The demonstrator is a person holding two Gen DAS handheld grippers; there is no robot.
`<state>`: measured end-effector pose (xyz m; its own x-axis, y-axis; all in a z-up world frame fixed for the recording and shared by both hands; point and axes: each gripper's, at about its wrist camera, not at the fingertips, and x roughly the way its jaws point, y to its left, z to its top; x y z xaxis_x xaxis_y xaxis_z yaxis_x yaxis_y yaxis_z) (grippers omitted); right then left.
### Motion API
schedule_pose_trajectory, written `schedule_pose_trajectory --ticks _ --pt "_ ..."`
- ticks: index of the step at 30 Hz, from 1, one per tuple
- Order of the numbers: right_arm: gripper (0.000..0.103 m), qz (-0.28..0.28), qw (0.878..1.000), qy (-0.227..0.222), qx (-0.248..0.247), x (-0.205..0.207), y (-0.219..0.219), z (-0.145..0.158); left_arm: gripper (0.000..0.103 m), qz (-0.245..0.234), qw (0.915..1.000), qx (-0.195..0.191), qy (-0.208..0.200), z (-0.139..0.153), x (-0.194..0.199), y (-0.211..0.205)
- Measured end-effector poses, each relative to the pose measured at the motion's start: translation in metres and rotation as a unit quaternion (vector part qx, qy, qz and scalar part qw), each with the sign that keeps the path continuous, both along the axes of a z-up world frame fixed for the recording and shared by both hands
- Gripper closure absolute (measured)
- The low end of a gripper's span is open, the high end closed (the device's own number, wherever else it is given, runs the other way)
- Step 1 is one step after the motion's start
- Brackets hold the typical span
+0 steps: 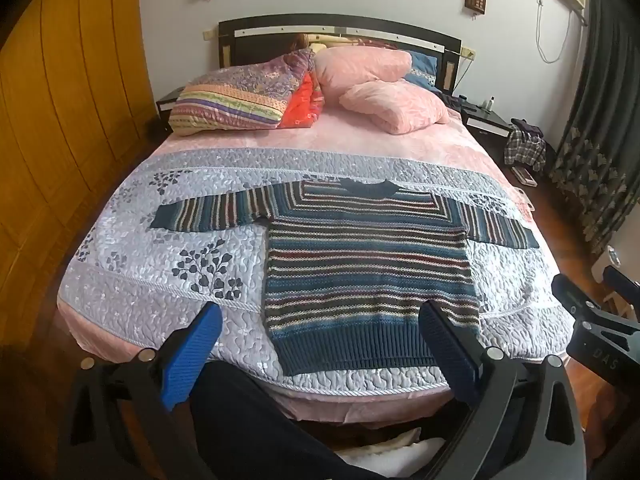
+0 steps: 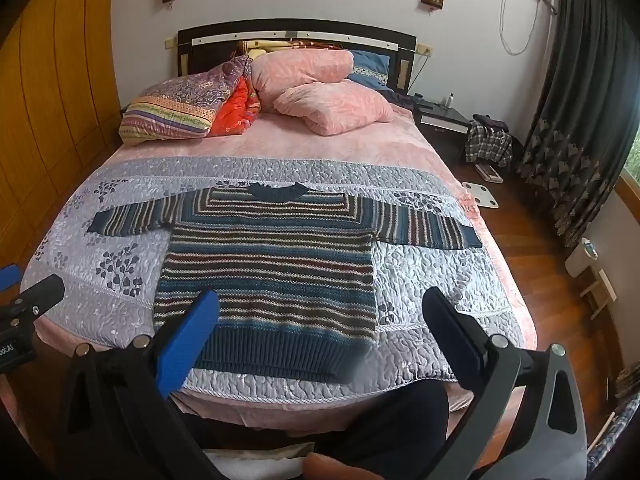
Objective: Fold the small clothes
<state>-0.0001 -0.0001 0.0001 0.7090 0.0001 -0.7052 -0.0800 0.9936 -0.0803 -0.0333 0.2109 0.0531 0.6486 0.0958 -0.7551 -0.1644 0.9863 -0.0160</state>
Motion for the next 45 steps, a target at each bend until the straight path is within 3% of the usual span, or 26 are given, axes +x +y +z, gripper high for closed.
schedule_pose_trajectory --ticks 45 --pt "0.003 -0.005 1.000 -0.007 0.000 -0.002 -0.009 -0.002 0.004 -0.003 1.0000 -0.003 0.000 -0.004 -0.003 -0.006"
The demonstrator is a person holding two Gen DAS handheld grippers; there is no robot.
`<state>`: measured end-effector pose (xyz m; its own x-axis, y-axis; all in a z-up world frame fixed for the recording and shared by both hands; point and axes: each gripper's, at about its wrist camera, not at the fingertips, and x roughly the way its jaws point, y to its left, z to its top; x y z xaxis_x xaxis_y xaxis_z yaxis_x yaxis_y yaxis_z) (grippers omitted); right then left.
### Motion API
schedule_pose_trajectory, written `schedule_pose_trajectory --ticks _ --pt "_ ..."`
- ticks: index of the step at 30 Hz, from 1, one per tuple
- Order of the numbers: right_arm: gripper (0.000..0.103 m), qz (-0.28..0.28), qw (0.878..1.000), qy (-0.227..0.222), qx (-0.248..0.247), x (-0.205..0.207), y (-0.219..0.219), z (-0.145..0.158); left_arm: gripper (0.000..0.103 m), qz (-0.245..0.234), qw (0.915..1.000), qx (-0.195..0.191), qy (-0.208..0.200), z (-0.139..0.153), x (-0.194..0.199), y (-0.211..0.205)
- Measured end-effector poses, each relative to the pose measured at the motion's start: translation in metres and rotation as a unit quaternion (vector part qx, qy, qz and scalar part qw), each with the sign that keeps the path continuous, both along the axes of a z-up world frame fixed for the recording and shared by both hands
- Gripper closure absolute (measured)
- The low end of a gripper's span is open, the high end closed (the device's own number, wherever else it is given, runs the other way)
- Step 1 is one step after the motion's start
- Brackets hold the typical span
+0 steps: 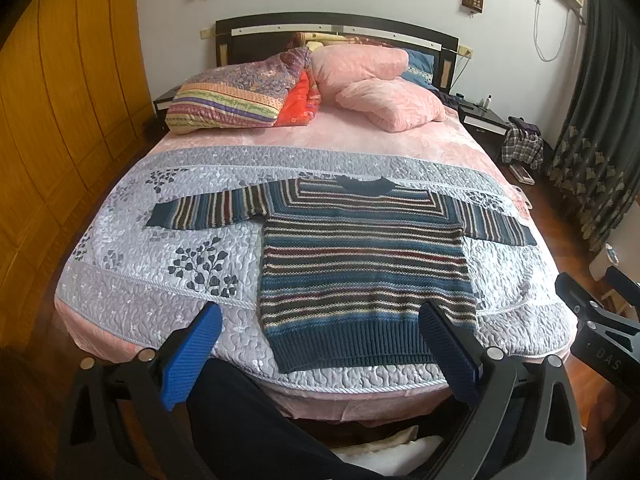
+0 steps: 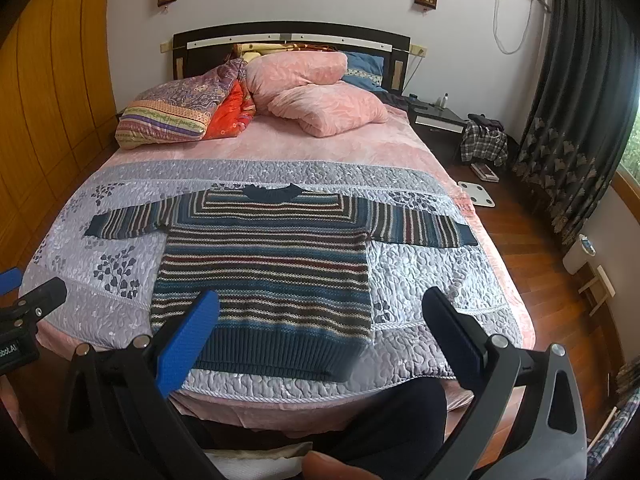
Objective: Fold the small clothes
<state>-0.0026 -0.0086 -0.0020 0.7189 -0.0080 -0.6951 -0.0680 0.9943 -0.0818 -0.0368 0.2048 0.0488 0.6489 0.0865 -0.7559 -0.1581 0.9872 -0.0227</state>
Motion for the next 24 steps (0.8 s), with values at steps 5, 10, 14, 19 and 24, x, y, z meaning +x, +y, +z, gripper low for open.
schedule_pose_trajectory --ticks 5,10,14,19,24 --pt "0.003 0.000 1.000 0.000 0.000 -0.0003 -0.0005 -0.0003 0.004 0.000 1.0000 0.000 0.000 -0.0002 -0.0004 -0.0006" --pt "0.003 -0.001 1.000 -0.002 -0.001 -0.0014 0.0025 -0.0002 0.004 0.000 1.0000 -0.001 0.000 0.0007 -0.0006 -0.0002" --pt "0.003 -0.001 1.000 -0.002 -0.001 -0.0014 0.0022 -0.0001 0.004 0.000 1.0000 -0.002 0.000 0.0008 -0.0004 0.0006" --pt "0.003 -0.002 1.000 -0.002 -0.001 -0.0017 0.0020 -0.0002 0.004 0.000 1.0000 -0.001 0.000 0.0006 0.0002 0.0011" --pt "0.003 -0.002 1.000 -0.001 0.000 -0.0015 0.0013 -0.0002 0.004 -0.001 1.0000 0.000 0.000 0.0004 -0.0008 0.0007"
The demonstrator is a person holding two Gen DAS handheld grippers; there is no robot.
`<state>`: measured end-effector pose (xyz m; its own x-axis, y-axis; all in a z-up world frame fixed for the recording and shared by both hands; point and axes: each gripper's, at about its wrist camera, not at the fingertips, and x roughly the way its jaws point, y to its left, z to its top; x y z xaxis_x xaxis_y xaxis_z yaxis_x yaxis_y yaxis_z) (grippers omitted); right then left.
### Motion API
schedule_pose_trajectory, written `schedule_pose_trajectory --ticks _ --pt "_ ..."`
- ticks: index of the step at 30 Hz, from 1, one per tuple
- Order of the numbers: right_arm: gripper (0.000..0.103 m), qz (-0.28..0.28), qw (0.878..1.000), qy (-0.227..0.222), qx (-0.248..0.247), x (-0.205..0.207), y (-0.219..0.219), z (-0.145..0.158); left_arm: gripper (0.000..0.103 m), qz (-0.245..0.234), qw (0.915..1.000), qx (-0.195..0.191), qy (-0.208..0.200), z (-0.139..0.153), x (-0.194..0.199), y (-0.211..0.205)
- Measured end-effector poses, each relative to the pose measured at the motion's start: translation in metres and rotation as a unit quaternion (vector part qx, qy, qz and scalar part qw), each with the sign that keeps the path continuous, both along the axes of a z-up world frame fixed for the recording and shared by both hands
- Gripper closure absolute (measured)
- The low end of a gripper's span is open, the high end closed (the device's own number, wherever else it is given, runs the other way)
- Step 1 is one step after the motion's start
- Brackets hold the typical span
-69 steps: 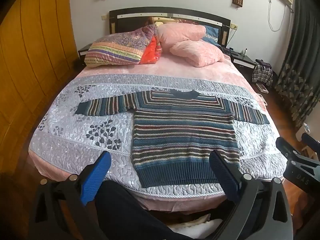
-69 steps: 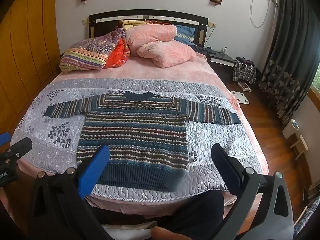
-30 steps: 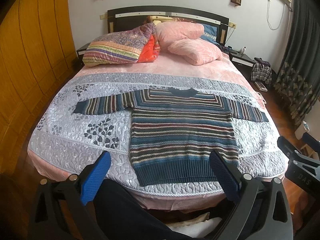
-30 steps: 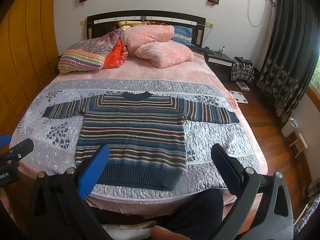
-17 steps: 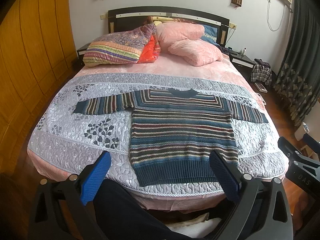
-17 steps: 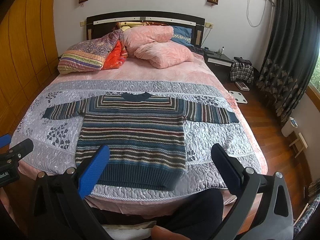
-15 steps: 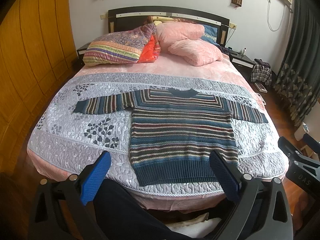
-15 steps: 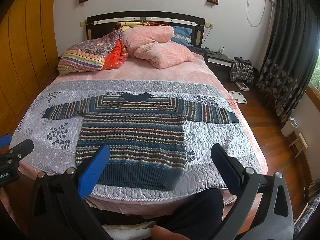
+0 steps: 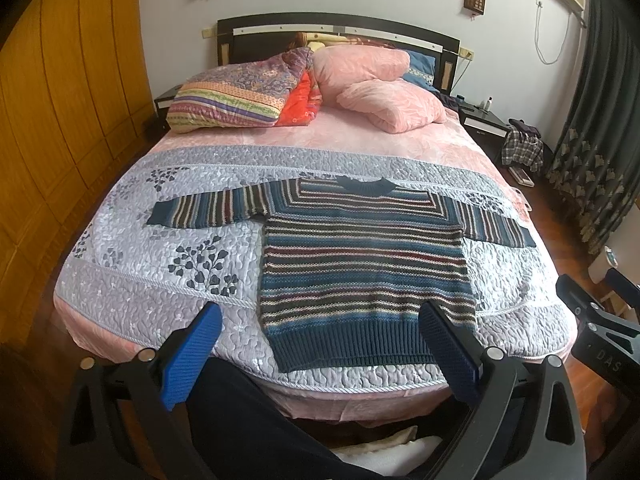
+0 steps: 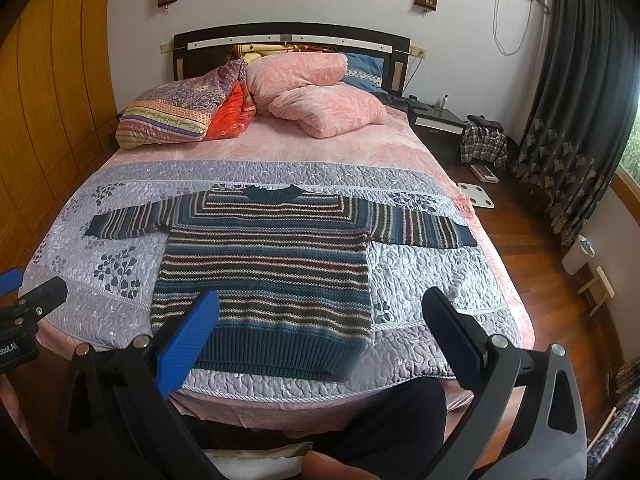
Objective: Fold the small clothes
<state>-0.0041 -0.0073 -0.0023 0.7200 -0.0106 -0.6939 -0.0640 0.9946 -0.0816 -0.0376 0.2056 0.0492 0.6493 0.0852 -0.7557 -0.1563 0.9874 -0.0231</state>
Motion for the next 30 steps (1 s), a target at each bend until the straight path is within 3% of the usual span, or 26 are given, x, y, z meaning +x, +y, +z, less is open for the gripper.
schedule_pose_trajectory --ticks 17,25,27,30 --pt "0.003 0.000 1.000 0.003 0.000 -0.001 0.002 -0.002 0.004 0.004 1.0000 -0.006 0.007 -0.007 0.002 0.006" --pt "0.003 -0.002 1.000 0.007 -0.017 0.016 0.000 -0.013 0.004 -0.015 0.9996 -0.024 0.010 -0.025 0.023 0.007" --pt "0.003 -0.003 1.000 0.004 -0.027 0.025 -0.003 -0.015 0.004 -0.028 0.9988 -0.040 0.006 -0.031 0.033 0.009" --pt "0.003 0.023 0.999 -0.030 -0.027 0.039 -0.013 -0.023 0.004 -0.035 0.9971 -0.056 -0.039 -0.037 0.046 0.015"
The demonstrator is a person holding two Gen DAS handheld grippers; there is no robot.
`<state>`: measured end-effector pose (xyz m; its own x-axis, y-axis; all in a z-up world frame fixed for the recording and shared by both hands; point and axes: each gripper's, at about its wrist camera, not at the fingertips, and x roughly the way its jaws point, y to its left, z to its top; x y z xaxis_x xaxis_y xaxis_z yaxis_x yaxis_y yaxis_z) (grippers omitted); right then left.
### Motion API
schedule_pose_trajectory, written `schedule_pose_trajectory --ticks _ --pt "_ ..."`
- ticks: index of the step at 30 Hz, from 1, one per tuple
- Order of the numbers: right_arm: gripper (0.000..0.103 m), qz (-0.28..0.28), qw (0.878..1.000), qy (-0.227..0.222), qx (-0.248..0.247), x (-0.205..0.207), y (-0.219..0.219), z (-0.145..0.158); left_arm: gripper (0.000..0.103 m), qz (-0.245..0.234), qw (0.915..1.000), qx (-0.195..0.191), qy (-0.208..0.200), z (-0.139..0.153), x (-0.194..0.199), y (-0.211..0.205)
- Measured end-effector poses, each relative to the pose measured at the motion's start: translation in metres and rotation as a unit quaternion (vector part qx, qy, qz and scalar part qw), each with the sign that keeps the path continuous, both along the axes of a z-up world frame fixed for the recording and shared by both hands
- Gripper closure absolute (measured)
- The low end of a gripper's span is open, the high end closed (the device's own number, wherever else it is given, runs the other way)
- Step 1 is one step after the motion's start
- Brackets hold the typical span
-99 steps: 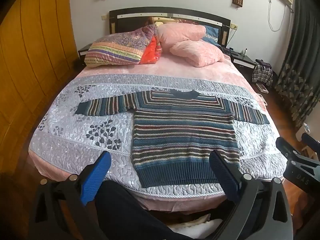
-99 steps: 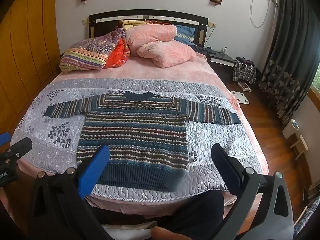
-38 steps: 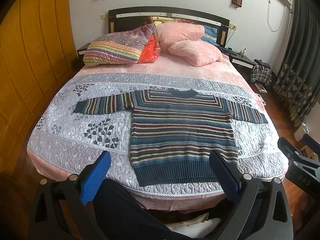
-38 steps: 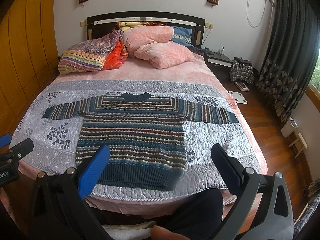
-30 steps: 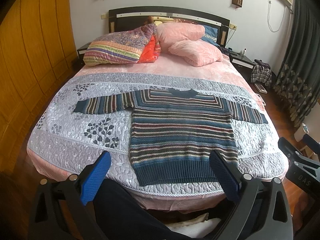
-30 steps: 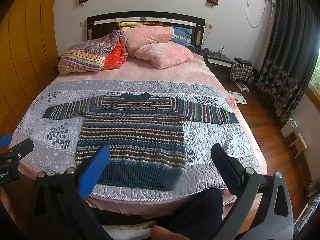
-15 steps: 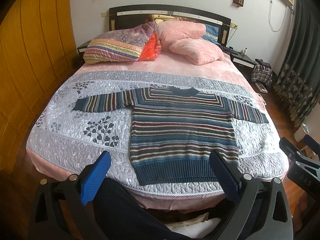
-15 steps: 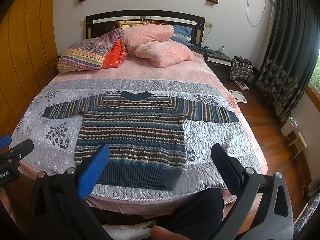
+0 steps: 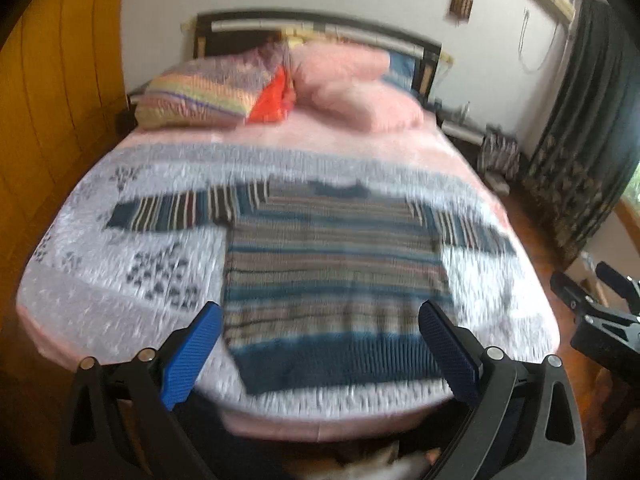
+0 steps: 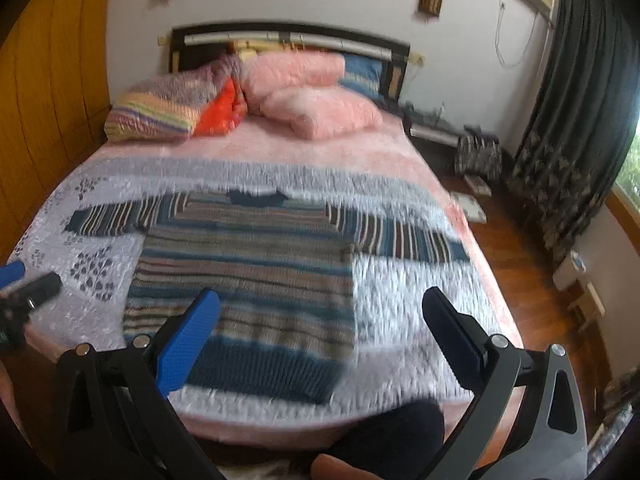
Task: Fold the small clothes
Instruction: 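Move the right tool to the sweater cuff and grasp it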
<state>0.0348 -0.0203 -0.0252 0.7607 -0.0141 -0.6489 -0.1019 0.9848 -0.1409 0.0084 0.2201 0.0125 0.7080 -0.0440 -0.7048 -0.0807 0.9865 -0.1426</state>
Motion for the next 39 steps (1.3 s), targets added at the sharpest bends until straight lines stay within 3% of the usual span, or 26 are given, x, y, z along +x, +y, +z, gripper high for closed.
schedule_pose_trajectory --ticks 2,3,5,8,12,14,16,18,19,22,23,24,29,34,39 --pt "0.003 0.022 1.000 -0.003 0.013 0.018 -0.015 -0.010 0.004 -0.032 0.9982 -0.031 -0.040 -0.006 0.008 0.005" --pt "0.003 0.015 1.000 0.006 0.013 0.027 -0.022 -0.015 0.004 -0.045 0.9973 -0.042 -0.040 -0.010 0.015 0.007" --pt "0.003 -0.001 0.999 0.029 0.025 0.050 -0.043 -0.027 0.004 -0.031 0.9991 -0.030 0.002 -0.025 0.040 0.009" --pt "0.003 -0.022 0.994 0.051 0.091 0.082 -0.089 -0.047 0.004 -0.016 0.9991 -0.003 0.040 -0.044 0.067 0.007" --pt "0.003 -0.071 0.982 0.076 0.159 0.129 -0.158 -0.079 0.004 -0.005 0.9982 0.025 0.055 -0.061 0.095 -0.004" --pt "0.003 -0.093 0.973 0.089 0.190 0.147 -0.187 -0.094 0.004 -0.007 0.9981 0.020 0.058 -0.067 0.107 -0.006" --pt "0.009 -0.131 0.956 0.113 0.236 0.173 -0.226 -0.119 0.004 -0.014 0.9978 0.001 0.064 -0.078 0.122 -0.007" --pt "0.042 -0.168 0.931 0.144 0.290 0.198 -0.269 -0.151 0.004 -0.025 0.9970 -0.021 0.071 -0.086 0.137 -0.010" --pt "0.047 -0.186 0.917 0.158 0.317 0.206 -0.288 -0.166 0.004 -0.034 0.9960 -0.035 0.075 -0.094 0.148 -0.012" --pt "0.055 -0.239 0.867 0.179 0.399 0.229 -0.347 -0.211 0.004 -0.043 0.9948 -0.041 0.082 -0.110 0.171 -0.020" --pt "0.057 -0.254 0.839 0.180 0.446 0.237 -0.370 -0.230 0.004 -0.045 0.9946 -0.043 0.083 -0.113 0.177 -0.023" --pt "0.058 -0.264 0.822 0.178 0.471 0.244 -0.386 -0.242 0.004 -0.046 0.9944 -0.046 0.084 -0.119 0.184 -0.024" --pt "0.065 -0.305 0.751 0.151 0.566 0.279 -0.454 -0.296 0.004 -0.051 0.9922 -0.075 0.085 -0.139 0.214 -0.033" --pt "0.065 -0.342 0.720 0.113 0.593 0.318 -0.504 -0.326 0.004 -0.052 0.9877 -0.111 0.097 -0.162 0.245 -0.042" --pt "0.066 -0.368 0.715 0.120 0.581 0.354 -0.528 -0.360 0.004 -0.048 0.9825 -0.142 0.111 -0.184 0.270 -0.051"
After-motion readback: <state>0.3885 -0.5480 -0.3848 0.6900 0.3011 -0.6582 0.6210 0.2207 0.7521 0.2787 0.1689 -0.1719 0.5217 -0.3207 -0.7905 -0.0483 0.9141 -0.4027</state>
